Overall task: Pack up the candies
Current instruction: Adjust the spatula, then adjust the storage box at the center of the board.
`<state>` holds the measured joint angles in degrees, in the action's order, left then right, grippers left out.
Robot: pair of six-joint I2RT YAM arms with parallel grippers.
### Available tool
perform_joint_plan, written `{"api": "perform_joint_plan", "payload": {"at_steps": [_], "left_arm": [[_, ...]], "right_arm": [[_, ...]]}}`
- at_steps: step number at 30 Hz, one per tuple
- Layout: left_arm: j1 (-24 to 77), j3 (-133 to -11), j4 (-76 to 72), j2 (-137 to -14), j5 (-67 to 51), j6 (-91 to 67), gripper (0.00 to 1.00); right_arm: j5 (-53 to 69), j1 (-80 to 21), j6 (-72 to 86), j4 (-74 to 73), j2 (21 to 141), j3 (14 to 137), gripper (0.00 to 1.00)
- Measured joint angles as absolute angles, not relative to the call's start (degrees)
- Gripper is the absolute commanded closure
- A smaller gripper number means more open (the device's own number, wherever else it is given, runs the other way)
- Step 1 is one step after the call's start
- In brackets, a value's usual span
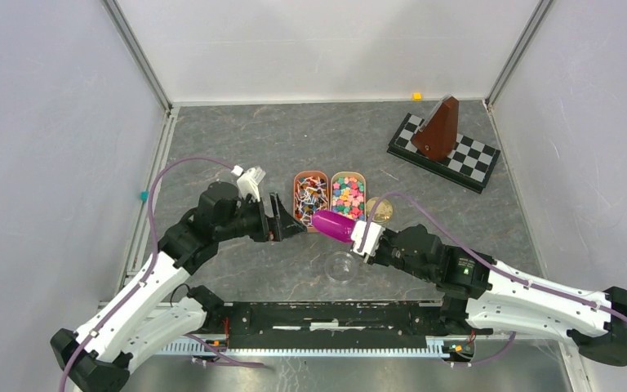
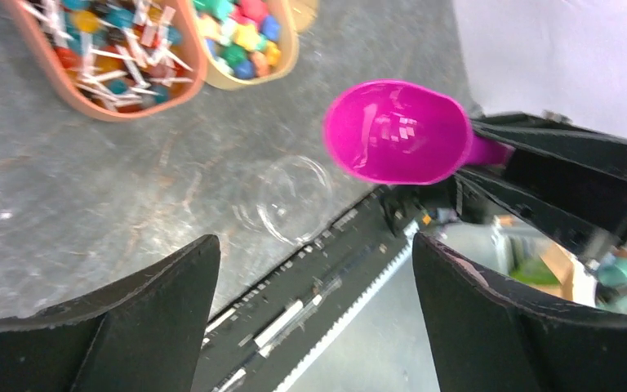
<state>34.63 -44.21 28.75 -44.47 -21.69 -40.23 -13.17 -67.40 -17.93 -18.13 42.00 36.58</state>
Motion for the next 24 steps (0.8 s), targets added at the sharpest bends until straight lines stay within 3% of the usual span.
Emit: {"api": "perform_joint_plan", "payload": {"at_steps": [7,14,24], "left_arm": [[34.63,-46.26,30.59,-50.50,-12.29,-38.44,0.13],[34.63,-51.96,29.80,-62.67,-10.52,-37.63,0.23],[37.06,-64.10,29.50,-83.50,-8.47,-36.05,0.34]], "right_arm": [[-24.16,-67.40,-11.97,-20.71,40.62,36.58,1.00],[-34.65,-67.40,-5.91,-24.51,40.21,37.87,1.00],[-39.70,-67.40,-1.93,-25.89,37.23,38.24,1.00]]}}
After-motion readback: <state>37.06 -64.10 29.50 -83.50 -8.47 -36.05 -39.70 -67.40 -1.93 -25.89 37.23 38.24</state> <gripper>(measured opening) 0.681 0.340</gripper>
